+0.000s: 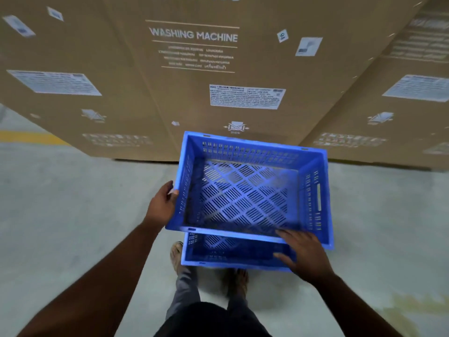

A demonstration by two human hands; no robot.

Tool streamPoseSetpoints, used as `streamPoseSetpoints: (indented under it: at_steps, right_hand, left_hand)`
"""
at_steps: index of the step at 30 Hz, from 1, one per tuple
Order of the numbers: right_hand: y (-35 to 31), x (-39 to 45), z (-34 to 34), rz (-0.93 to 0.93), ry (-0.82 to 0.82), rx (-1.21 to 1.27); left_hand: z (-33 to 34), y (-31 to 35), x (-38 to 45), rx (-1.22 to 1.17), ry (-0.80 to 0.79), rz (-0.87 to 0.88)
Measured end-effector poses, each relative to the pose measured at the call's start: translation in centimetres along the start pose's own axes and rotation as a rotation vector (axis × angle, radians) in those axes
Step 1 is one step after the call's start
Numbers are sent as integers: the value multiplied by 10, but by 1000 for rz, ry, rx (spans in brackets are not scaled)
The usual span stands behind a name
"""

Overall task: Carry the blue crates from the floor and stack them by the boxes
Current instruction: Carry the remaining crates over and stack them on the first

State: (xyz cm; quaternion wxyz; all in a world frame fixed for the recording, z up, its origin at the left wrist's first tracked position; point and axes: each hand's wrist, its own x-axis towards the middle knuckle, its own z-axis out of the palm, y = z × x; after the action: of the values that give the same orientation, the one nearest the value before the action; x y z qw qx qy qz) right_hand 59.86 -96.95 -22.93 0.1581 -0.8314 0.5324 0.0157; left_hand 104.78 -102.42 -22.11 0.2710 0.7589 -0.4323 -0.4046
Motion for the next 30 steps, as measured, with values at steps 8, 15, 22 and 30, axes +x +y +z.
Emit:
streamPoseSetpoints:
  at_steps: [8,15,22,30]
  right_hand:
    - [34,24,-33,172,54,-9]
    - [48,26,0,289,-98,93]
    - [36,7,22,176,-575,231]
    - [70,-9,-35,285,72,105]
  left_hand:
    - [26,-28,-59,560,-148,645]
    - [36,-9,-54,947,-121,592]
    - [28,-10,-36,1094,-129,532]
    - [36,39,-68,949,-33,669]
